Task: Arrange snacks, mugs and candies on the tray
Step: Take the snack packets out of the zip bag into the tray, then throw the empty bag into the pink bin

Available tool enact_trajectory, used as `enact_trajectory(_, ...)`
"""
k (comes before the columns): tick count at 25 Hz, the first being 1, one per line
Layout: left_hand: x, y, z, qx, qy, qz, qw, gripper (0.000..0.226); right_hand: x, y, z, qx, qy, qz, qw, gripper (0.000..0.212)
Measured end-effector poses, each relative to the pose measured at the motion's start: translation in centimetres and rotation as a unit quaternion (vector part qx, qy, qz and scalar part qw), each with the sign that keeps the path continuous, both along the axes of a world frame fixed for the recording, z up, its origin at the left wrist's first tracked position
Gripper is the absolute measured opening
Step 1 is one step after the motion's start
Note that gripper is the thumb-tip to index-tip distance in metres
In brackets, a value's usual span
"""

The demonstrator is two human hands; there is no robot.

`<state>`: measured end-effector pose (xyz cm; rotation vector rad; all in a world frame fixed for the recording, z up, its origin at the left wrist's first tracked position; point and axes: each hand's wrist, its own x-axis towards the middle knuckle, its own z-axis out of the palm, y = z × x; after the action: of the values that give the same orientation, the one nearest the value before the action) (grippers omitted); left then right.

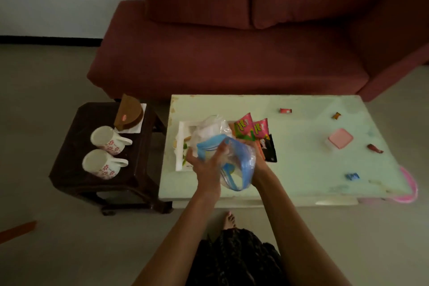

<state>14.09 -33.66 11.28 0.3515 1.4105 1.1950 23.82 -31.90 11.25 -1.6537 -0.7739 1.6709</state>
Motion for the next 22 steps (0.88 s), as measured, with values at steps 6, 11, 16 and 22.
enact_trajectory(6, 2.4, -4.8, -0.2, -0.039, -0.013, -0.062, 0.997, 0.009, 4.6, -8.9, 0.7, 0.137, -0.014, 0.012, 0.990, 0.018)
enact_trajectory(11, 9.9, -7.1, 0.1, 0.058, 0.053, -0.014, 0.997, 0.010, 11.2, -13.1, 0.2, -0.008, -0.096, -0.071, 0.993, 0.019)
enact_trajectory(16, 22.0, -9.3, 0.3, 0.267, 0.285, -0.174, 0.904, 0.016, 23.7, -16.4, 1.6, -0.098, 0.323, -0.145, 0.930, 0.050)
enact_trajectory(22, 37.4, -13.1, 1.5, 0.405, 0.287, -0.342, 0.798, 0.022, 39.8, -19.8, 4.9, -0.037, 0.340, -0.226, 0.912, 0.074)
